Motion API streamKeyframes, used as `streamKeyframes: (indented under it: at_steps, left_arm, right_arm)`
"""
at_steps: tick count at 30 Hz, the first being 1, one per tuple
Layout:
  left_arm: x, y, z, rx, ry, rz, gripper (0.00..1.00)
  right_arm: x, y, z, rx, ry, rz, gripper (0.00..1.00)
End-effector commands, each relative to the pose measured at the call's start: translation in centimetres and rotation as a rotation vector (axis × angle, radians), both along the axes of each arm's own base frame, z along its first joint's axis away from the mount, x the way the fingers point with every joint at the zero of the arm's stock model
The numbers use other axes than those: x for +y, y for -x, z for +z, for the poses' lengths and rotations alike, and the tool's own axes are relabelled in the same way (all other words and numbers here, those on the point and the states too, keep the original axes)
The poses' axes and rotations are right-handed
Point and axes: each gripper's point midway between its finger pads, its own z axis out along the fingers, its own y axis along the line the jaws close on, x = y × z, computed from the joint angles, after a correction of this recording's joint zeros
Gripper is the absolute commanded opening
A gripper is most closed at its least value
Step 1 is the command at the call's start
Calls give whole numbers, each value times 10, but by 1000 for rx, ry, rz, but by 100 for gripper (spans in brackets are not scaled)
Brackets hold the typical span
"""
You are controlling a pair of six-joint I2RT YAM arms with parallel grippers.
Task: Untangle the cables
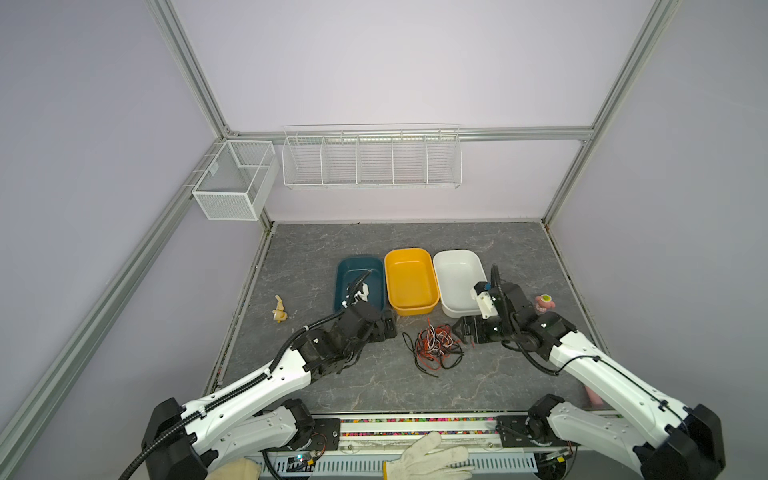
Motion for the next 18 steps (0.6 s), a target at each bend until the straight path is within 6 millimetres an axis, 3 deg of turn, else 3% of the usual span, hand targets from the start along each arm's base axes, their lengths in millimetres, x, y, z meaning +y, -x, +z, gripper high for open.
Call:
streamKeyframes:
  at_steps: [1, 5, 11, 18]
  left_arm:
    - [-8, 9, -15, 65, 13, 62, 96]
    - [-38, 26, -34, 88, 1, 16, 96]
    - [-67, 40, -62, 124, 34, -16, 96]
    - [-86, 48, -72, 132, 92, -31, 95]
  right_arm:
    - [7, 9, -8, 5, -30, 14, 91]
    - [13, 17, -14, 7, -72, 21, 94]
    - [15, 19, -25, 33, -69, -4, 100]
    - [24, 14, -30, 54, -75, -15, 86]
